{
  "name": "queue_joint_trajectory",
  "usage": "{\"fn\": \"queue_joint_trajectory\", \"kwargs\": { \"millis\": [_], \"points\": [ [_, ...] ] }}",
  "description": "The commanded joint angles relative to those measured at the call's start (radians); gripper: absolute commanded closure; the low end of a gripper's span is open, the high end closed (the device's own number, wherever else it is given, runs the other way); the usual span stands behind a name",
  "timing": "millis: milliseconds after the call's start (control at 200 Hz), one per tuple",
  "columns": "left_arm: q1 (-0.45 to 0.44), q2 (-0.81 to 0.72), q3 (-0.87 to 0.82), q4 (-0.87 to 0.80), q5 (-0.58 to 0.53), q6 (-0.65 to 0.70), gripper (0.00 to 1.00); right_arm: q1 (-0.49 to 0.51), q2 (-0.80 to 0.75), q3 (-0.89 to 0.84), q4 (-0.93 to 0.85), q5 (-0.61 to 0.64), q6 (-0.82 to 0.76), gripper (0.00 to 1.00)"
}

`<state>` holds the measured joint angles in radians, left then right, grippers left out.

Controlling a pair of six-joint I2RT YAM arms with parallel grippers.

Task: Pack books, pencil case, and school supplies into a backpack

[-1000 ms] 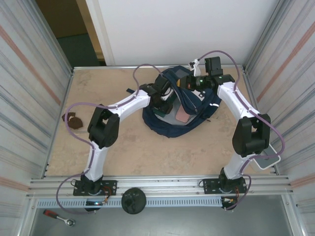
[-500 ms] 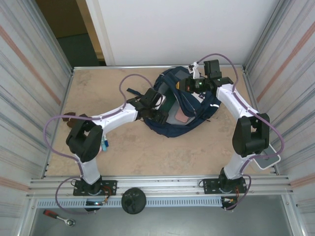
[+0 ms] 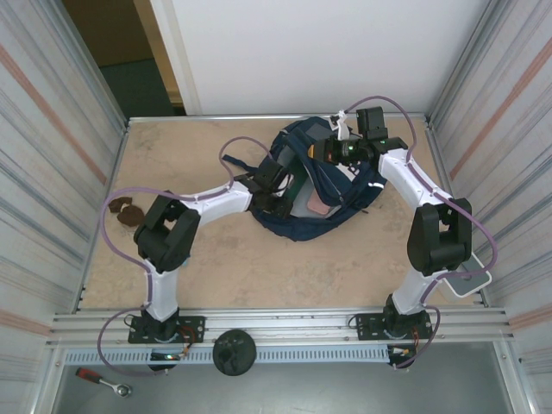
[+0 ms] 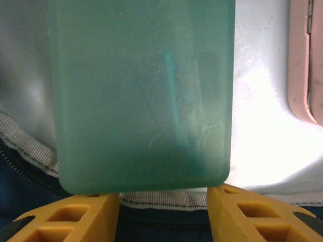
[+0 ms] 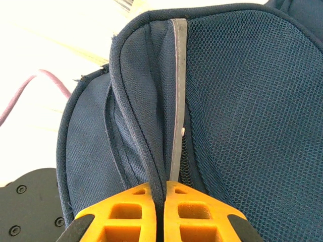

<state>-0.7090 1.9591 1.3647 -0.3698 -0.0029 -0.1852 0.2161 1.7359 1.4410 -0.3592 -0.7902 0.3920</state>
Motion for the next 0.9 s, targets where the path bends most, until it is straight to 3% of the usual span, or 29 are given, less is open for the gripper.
{"fn": "queue_joint_trajectory", "kwargs": {
  "millis": [0, 491, 762, 892],
  "points": [
    [-0.003, 0.026, 0.042, -0.01, -0.01, -0.011, 0.52, -0.007, -0.024, -0.012, 0.027, -0.041, 0.011, 1.0],
    [0.016, 0.086, 0.165, 0.218, 0.111, -0.063, 0.48, -0.009, -0.039, -0.056, 0.037, -0.044, 0.012, 1.0],
    [0.016, -0.147, -0.12, 0.309, 0.073, -0.071, 0.32, -0.016, -0.057, -0.095, 0.043, -0.038, 0.014, 1.0],
    [0.016, -0.305, -0.281, 0.314, -0.006, -0.074, 0.24, 0.002, -0.07, -0.138, 0.068, -0.022, 0.034, 0.96]
  ]
}}
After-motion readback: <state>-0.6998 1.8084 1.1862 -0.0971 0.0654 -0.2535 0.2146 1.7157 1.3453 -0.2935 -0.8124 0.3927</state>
